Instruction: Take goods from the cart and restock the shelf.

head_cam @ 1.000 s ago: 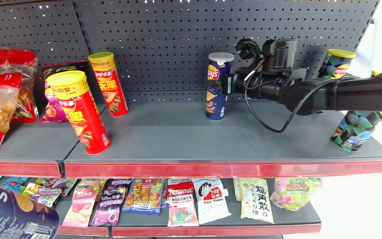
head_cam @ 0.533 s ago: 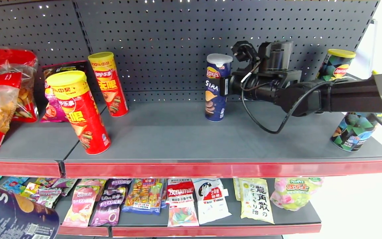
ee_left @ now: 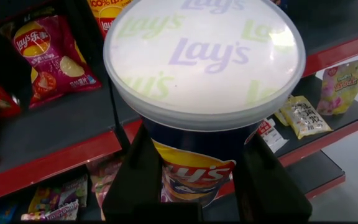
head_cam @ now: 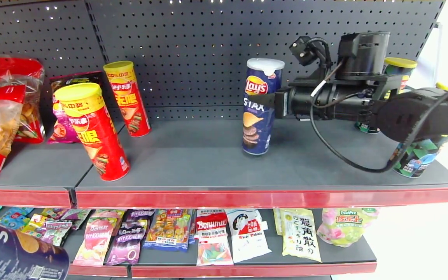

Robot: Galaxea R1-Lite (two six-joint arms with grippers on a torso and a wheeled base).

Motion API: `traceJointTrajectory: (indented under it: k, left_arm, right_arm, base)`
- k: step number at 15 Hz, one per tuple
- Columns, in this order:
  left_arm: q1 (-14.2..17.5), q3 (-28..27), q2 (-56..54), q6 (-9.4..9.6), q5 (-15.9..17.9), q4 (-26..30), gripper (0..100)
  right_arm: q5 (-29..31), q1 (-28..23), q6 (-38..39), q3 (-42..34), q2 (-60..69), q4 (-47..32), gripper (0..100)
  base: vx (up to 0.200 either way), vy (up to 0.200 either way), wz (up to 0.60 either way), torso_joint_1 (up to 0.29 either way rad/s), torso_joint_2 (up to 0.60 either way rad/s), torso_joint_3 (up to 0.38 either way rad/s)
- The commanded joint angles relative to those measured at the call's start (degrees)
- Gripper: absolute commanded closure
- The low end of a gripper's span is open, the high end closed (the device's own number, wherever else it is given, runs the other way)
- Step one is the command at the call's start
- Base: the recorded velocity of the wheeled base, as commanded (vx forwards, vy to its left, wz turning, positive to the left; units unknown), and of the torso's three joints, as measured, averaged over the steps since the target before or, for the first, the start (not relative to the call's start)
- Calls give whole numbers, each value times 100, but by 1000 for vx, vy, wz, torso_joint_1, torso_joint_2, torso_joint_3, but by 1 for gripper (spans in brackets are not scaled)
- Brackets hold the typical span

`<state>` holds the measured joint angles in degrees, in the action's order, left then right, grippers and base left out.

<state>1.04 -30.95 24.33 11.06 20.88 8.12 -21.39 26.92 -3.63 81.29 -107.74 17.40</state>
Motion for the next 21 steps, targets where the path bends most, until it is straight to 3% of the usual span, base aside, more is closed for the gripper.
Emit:
traceJointTrajectory:
  k: [1,5,13,19,21]
  left_arm:
    - [2,-7,-7,2,4,-3,100]
    - [2,-16,1,2,21,-12,100]
    - [2,1,-25,2,12,-3,100]
    - [2,1,-16,11,30,-3,100]
    - [2,-7,-25,11,21,-3,100]
  right_arm:
    - [-506,-20,-67,-1018,983,9,100]
    - [-1192,-29,-190,-1537,1132,71,100]
    - [-1323,-55,-208,-1379,851,176,100]
    - [-2334,-213,-674,-1256,623,168,100]
    - [-2352,-266,-823,-1124,500,168,100]
  base:
    - [0,0,0,0,0,0]
    - [0,0,0,0,0,0]
    - [0,0,0,0,0,0]
    - [0,0,0,0,0,0]
    - [0,0,0,0,0,0]
